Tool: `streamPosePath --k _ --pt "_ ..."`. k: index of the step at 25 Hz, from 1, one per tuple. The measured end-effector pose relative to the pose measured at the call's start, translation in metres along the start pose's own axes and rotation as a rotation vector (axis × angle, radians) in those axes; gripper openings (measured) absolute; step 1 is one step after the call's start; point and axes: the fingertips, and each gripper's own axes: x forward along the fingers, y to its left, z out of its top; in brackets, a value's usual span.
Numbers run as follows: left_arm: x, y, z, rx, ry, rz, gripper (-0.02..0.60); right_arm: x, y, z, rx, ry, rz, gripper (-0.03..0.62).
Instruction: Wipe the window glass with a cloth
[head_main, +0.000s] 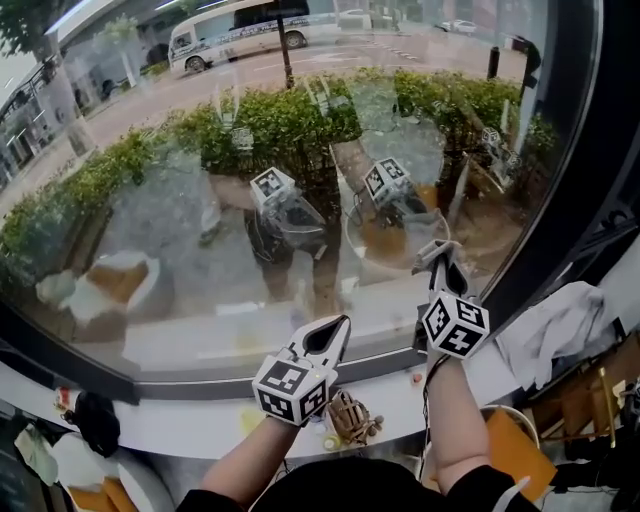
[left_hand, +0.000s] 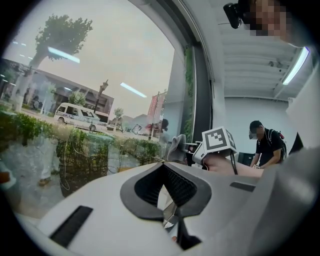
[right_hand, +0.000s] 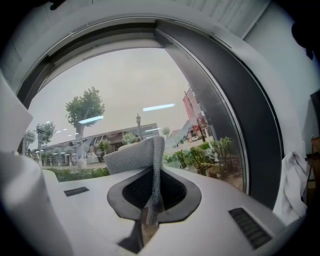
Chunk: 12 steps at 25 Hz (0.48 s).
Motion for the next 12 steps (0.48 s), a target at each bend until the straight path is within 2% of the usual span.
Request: streamPosePath --k 12 --pt "-0.029 -0.003 0.001 0.005 -0.019 -0.062 0.008 -0.045 0.030 0.005 -0.015 -0.036 -0.017 0.038"
